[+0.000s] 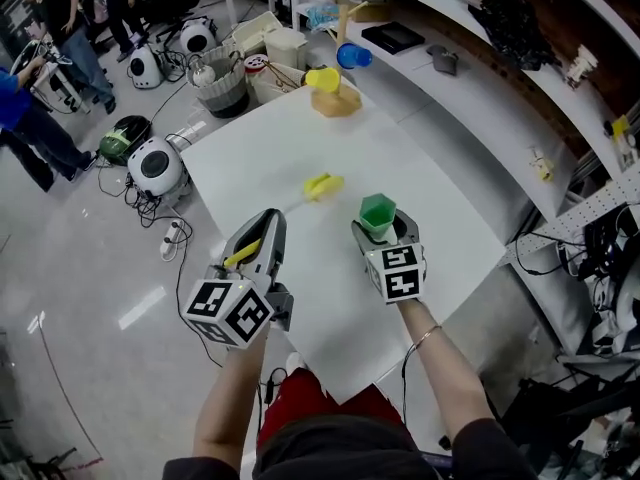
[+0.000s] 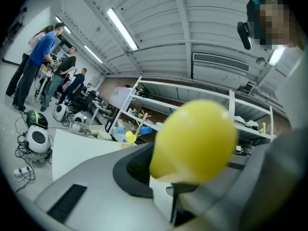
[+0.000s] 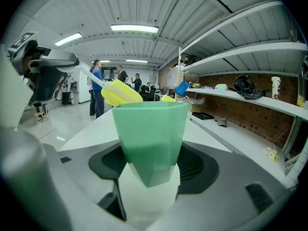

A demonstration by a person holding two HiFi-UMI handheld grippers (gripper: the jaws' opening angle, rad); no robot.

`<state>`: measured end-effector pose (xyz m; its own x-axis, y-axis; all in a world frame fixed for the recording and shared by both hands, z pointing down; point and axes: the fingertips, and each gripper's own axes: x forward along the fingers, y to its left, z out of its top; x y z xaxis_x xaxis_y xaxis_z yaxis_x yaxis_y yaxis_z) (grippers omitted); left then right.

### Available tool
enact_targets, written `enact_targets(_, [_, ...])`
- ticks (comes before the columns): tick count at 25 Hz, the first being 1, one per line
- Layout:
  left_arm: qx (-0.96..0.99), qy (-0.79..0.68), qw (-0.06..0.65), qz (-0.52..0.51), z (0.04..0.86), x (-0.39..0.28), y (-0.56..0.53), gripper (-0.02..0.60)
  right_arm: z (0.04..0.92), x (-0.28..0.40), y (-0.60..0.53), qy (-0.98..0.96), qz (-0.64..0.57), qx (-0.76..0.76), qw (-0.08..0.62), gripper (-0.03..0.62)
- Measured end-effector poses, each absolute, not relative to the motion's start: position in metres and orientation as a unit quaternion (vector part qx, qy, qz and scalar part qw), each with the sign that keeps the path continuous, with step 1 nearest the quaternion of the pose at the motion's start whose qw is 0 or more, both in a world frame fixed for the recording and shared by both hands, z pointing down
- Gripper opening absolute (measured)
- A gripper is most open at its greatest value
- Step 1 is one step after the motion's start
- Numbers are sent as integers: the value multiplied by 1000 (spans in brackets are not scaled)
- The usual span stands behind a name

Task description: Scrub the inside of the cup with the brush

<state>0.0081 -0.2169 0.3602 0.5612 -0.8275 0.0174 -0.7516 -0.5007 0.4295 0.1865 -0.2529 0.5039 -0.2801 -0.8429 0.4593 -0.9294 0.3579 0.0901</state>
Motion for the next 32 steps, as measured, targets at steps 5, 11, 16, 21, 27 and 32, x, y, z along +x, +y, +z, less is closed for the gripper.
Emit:
enact_targets(5, [853, -476, 195, -89, 371, 13, -227, 37, 516, 175, -273, -808, 92, 541, 216, 314])
enact_targets(11, [840, -501, 192, -80, 376, 9, -239, 38, 532, 167, -295, -818, 100, 523, 220, 314])
enact_targets(16, [832, -515, 195, -74, 381, 2, -252, 38, 543, 161, -313, -823, 105, 512, 222, 314])
enact_targets(21, [827, -520, 201, -76, 388, -2, -265, 38, 556, 154, -328, -827, 117, 498, 232, 314])
enact_targets(27, [825, -522, 205, -75, 395, -4, -281, 38, 568, 153, -346, -821, 127, 499, 245, 314])
enact_targets(32, [826, -521, 205, -71, 399, -7, -295, 38, 575, 150, -359, -819, 133, 499, 251, 314])
